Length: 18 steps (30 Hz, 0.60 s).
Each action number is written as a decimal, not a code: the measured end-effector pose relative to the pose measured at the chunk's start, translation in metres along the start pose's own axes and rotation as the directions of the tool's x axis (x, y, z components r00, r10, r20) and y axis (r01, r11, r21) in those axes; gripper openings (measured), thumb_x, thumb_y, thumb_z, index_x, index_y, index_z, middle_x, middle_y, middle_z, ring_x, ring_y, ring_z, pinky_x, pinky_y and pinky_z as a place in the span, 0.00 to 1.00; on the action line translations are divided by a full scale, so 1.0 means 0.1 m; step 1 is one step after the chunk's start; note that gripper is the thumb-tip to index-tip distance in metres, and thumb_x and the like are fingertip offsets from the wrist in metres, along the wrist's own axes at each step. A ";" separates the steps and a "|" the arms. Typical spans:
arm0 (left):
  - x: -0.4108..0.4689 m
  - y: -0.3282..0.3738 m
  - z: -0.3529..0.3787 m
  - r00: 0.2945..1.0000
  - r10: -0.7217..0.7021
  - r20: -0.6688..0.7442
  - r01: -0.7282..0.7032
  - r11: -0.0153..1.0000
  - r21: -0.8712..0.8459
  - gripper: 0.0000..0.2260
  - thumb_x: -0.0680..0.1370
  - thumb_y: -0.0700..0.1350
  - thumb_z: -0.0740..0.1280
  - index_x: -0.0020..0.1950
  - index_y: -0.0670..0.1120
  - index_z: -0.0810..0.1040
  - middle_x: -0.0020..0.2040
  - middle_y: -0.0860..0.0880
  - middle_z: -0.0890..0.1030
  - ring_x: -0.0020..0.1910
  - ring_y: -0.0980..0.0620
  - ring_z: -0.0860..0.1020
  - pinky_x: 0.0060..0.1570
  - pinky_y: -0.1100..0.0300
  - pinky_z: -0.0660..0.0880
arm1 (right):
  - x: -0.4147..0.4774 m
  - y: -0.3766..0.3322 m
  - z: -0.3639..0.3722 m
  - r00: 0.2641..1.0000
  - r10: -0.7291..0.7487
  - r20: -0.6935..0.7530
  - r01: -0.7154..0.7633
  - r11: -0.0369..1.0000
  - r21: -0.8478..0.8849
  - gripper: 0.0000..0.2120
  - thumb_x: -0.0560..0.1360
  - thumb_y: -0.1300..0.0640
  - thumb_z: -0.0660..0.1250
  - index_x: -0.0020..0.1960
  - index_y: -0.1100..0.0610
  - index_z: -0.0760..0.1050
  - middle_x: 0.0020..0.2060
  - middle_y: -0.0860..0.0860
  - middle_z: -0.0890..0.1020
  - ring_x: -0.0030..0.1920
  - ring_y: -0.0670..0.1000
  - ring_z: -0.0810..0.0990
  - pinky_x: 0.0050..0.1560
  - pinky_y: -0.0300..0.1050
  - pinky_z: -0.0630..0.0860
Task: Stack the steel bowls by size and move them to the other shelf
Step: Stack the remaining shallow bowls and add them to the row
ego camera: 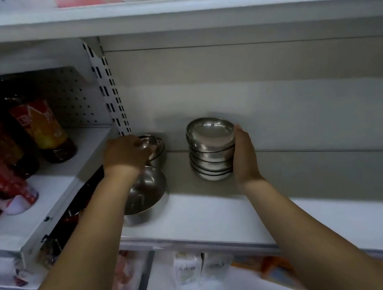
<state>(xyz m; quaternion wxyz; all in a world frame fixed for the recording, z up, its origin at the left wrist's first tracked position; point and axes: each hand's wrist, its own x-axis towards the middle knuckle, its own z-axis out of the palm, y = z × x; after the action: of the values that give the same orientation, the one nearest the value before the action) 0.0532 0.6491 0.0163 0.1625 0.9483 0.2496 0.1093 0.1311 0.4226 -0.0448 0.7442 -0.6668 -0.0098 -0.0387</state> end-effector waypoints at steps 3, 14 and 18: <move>-0.01 -0.10 -0.02 0.996 0.009 0.086 -0.012 0.999 0.040 0.21 0.80 0.64 0.65 0.60 0.49 0.86 0.63 0.42 0.83 0.62 0.37 0.78 0.64 0.47 0.74 | 0.11 0.11 0.03 0.999 0.014 0.050 -0.014 1.000 0.006 0.33 0.74 0.27 0.59 0.63 0.51 0.81 0.60 0.49 0.85 0.64 0.51 0.81 0.72 0.59 0.72; -0.08 -0.04 0.05 0.994 0.025 -0.103 -0.068 0.894 -0.442 0.10 0.80 0.46 0.73 0.57 0.42 0.86 0.53 0.44 0.85 0.51 0.45 0.82 0.50 0.62 0.73 | 0.02 -0.07 0.03 0.993 0.013 0.118 -0.012 1.000 -0.008 0.29 0.78 0.32 0.56 0.62 0.52 0.82 0.59 0.50 0.86 0.63 0.51 0.82 0.71 0.59 0.73; -0.12 0.17 -0.10 0.954 0.118 -0.276 -0.259 0.788 -0.558 0.06 0.78 0.40 0.75 0.53 0.40 0.87 0.44 0.49 0.83 0.41 0.59 0.80 0.39 0.81 0.67 | 0.04 -0.07 -0.01 0.990 0.016 0.143 -0.015 1.000 -0.013 0.32 0.77 0.29 0.57 0.64 0.51 0.81 0.61 0.49 0.85 0.65 0.50 0.81 0.73 0.58 0.71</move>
<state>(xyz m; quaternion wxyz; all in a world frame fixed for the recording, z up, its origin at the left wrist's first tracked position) 0.0476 0.6320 0.0305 0.4068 0.8524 0.1237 0.3044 0.1347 0.4212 -0.0381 0.7378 -0.6724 -0.0577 0.0149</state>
